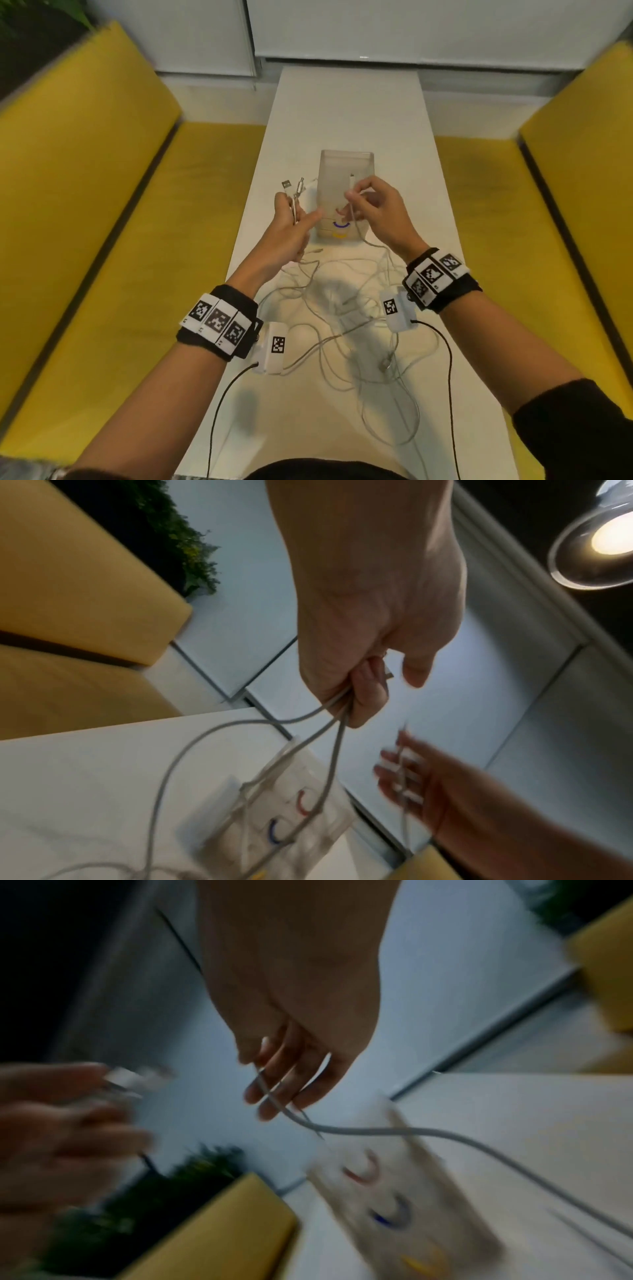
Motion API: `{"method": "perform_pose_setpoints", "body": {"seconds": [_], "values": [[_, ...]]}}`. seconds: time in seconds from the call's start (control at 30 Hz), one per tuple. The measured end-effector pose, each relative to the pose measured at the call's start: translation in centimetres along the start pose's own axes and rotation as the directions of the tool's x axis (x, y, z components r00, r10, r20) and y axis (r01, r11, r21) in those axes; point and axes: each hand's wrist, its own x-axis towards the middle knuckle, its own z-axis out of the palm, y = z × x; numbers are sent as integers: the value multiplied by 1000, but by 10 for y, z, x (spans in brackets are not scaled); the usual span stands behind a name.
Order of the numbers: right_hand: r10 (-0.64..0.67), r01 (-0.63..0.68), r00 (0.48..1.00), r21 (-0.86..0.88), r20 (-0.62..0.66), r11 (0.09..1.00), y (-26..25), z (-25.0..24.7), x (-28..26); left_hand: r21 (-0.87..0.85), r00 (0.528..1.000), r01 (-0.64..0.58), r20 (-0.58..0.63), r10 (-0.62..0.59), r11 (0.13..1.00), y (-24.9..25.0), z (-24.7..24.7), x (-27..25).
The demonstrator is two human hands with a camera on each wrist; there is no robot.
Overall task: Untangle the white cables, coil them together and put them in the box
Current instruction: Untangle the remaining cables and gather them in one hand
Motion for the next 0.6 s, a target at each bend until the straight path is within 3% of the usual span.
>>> {"method": "perform_pose_setpoints", "body": {"seconds": [0.1,0.27,0.43,0.6], "values": [[-103,108,982,-26,158,994,-53,7,-18,-46,991,-118,51,120,992,25,17,-7],[-104,106,981,-6,164,994,-78,8,-41,-177,991,-130,11,134,976,46,42,-20],[-136,138,967,7,218,990,-82,5,-65,-271,991,-100,56,120,957,48,50,-29],[-174,191,933,-24,317,981,-80,7,-80,-235,979,-170,-148,138,957,49,42,-32]]}}
